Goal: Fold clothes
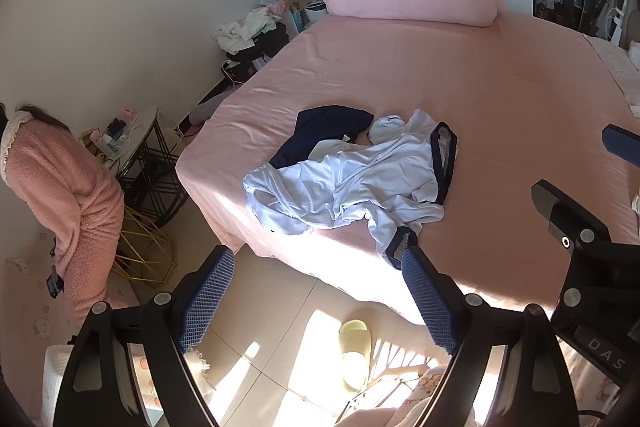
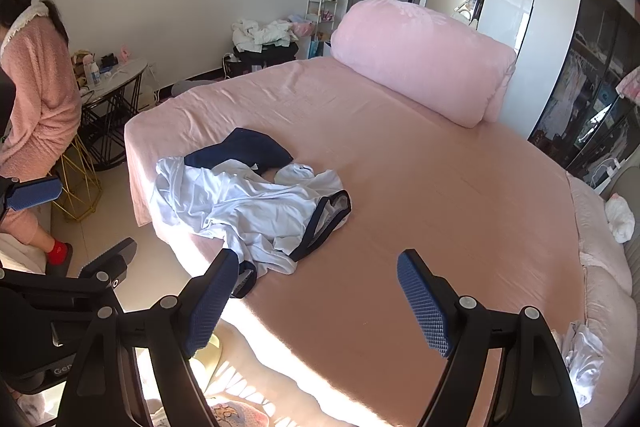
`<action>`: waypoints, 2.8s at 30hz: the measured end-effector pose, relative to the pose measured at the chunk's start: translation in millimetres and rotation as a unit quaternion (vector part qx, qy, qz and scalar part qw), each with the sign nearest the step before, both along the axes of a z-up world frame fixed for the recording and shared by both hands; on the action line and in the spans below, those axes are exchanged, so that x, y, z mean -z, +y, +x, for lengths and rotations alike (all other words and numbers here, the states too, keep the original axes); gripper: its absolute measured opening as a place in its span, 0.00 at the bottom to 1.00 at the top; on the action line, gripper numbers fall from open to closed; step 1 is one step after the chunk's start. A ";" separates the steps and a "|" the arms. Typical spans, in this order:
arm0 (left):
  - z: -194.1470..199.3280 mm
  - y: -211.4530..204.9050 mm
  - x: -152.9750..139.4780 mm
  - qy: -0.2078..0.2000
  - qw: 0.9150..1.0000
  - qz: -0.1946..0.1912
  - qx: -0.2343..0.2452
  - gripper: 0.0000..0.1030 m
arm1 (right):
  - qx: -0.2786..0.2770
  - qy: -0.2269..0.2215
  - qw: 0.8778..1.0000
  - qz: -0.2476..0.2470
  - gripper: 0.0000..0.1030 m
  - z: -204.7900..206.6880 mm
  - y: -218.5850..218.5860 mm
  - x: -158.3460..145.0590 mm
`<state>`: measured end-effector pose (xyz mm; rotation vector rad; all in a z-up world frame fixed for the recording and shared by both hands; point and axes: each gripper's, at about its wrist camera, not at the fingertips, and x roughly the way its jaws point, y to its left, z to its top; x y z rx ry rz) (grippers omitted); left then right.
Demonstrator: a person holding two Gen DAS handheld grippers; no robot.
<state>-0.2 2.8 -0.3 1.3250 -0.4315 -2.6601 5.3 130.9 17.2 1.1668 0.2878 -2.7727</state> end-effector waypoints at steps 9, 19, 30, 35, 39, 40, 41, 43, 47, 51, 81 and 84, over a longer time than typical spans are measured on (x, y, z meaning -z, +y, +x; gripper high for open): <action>-5.0 -2.3 6.3 -0.017 1.000 -0.004 0.000 0.83 | -0.003 -0.002 1.000 0.011 0.79 -4.0 -4.8 3.1; -11.2 14.0 10.9 -0.009 0.997 -0.063 0.046 0.84 | -0.020 -0.010 1.000 -0.010 0.79 -15.0 -8.1 11.1; -42.6 -1.6 29.3 -0.039 0.998 -0.044 0.029 0.84 | -0.005 -0.036 0.999 -0.016 0.79 -35.0 0.7 24.5; -58.7 0.5 35.9 -0.049 0.998 -0.017 0.044 0.83 | -0.001 -0.053 0.998 -0.018 0.79 -49.6 3.0 37.2; -70.7 6.8 38.3 -0.043 0.997 -0.022 0.054 0.83 | 0.007 -0.064 0.998 -0.017 0.79 -61.2 5.6 47.3; -73.7 8.3 39.4 -0.043 0.997 -0.023 0.058 0.84 | 0.009 -0.067 0.998 -0.018 0.79 -63.8 6.5 49.5; -76.6 9.3 40.8 -0.045 0.997 -0.025 0.062 0.84 | 0.011 -0.069 0.997 -0.018 0.79 -66.5 7.5 51.7; -82.2 11.2 44.6 -0.046 0.996 -0.026 0.068 0.84 | 0.015 -0.074 0.997 -0.022 0.79 -71.8 10.3 55.7; -94.1 10.5 55.6 -0.059 0.996 -0.019 0.071 0.83 | 0.024 -0.086 0.995 -0.035 0.79 -82.2 16.5 64.4; -109.0 11.2 71.6 -0.083 0.994 -0.006 0.069 0.83 | 0.034 -0.106 0.993 -0.049 0.79 -96.4 23.0 80.1; -138.3 -8.0 175.0 -0.190 0.981 0.037 0.030 0.83 | 0.033 -0.222 0.940 -0.255 0.79 -139.8 53.5 226.5; -140.1 -13.8 179.6 -0.196 0.979 0.058 0.026 0.83 | 0.032 -0.223 0.944 -0.240 0.79 -141.2 48.3 233.3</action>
